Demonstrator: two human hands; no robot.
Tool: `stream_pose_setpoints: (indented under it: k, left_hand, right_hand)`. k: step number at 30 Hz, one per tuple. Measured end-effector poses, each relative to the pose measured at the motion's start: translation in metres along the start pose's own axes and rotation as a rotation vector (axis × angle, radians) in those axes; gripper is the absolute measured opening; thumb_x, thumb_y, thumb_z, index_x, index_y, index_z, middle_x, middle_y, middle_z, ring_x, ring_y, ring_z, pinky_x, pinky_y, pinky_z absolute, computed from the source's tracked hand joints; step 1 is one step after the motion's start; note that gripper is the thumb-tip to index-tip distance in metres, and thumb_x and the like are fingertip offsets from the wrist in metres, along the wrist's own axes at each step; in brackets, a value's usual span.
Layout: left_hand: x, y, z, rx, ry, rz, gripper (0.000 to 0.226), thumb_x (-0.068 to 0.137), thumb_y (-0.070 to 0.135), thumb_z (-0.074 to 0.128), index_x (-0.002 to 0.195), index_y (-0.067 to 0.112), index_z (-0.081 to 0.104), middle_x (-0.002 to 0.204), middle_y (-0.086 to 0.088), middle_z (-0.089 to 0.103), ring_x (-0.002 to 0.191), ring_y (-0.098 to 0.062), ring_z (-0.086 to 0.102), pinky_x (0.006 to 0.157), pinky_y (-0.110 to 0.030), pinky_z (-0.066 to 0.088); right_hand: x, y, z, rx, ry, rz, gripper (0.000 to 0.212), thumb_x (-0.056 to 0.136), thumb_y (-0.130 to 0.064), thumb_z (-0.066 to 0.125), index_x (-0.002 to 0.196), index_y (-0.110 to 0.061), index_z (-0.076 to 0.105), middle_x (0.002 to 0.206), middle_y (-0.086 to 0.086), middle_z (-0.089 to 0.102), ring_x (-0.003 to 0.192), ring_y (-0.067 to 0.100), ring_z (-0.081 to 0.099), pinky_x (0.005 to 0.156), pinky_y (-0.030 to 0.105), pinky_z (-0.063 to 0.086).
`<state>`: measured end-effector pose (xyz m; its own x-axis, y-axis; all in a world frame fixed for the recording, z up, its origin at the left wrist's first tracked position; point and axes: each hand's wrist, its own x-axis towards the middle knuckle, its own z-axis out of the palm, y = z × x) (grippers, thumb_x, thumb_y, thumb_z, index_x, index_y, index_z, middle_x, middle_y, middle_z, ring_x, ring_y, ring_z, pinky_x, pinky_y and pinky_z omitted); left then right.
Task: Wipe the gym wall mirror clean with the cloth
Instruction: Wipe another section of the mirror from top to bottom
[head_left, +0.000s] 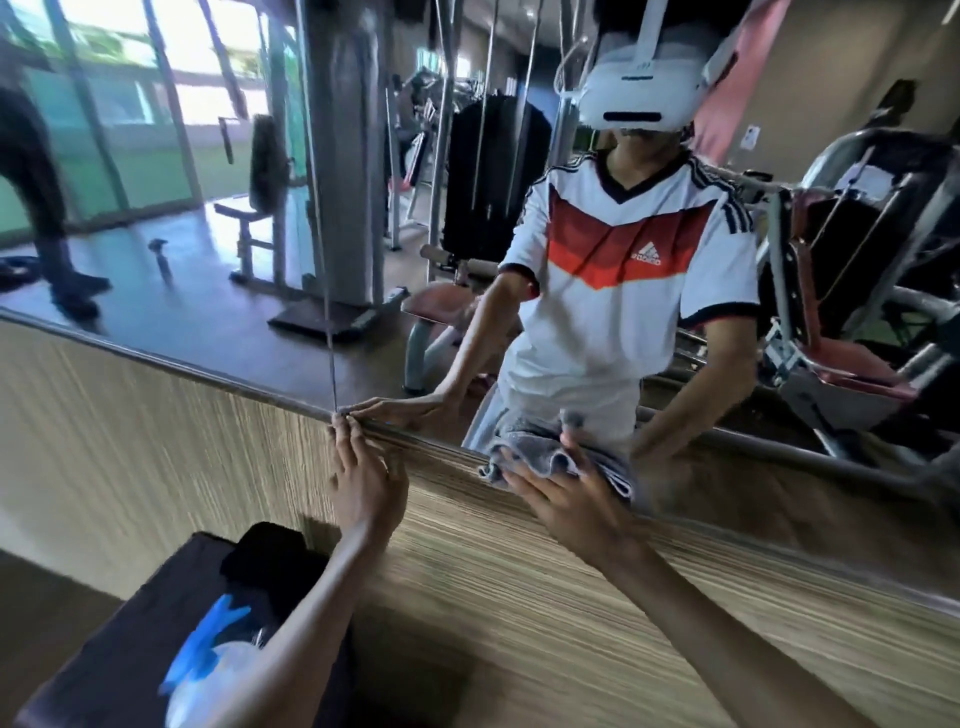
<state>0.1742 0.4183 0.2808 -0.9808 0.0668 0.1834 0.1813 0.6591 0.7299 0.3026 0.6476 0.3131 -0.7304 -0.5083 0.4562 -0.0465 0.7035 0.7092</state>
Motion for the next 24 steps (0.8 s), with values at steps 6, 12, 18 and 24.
stream_pose_setpoints:
  k: [6,12,18,24]
  left_hand:
    - [-0.015,0.024,0.009,0.007,0.005,-0.105,0.074,0.104,0.048,0.033,0.16,0.011,0.004,0.168,0.004,-0.01,0.152,-0.027,0.019,0.115,-0.051,0.025]
    - [-0.011,0.02,0.016,0.024,0.037,-0.111,0.08,0.102,0.053,0.038,0.16,0.012,0.002,0.168,0.003,-0.011,0.15,-0.028,0.024,0.112,-0.053,0.028]
    - [-0.004,0.021,0.03,-0.048,0.088,-0.165,0.082,0.098,0.053,0.034,0.159,0.013,-0.002,0.167,0.004,-0.014,0.147,-0.039,0.028,0.104,-0.063,0.039]
    - [-0.006,0.028,0.033,-0.131,0.09,-0.173,0.078,0.102,0.038,0.041,0.159,0.008,-0.003,0.168,-0.003,-0.013,0.153,-0.032,0.011,0.106,-0.061,0.037]
  right_hand:
    - [0.048,-0.031,0.007,0.113,-0.107,0.029,0.049,0.097,-0.009,0.035,0.143,-0.013,0.053,0.139,0.0,0.06,0.127,0.022,0.056,0.12,0.061,-0.008]
    - [-0.077,0.032,0.002,0.156,-0.031,0.083,0.041,0.103,-0.006,0.037,0.134,-0.013,0.063,0.132,0.002,0.066,0.105,0.025,0.064,0.121,0.058,0.018]
    - [-0.161,0.068,-0.001,0.065,0.006,0.153,0.046,0.09,-0.012,0.062,0.136,-0.014,0.06,0.134,0.001,0.064,0.097,0.027,0.067,0.118,0.06,0.023]
    - [-0.097,0.032,-0.004,0.086,0.05,0.161,0.042,0.099,-0.01,0.044,0.138,-0.015,0.06,0.146,-0.001,0.053,0.115,0.021,0.054,0.12,0.056,0.023]
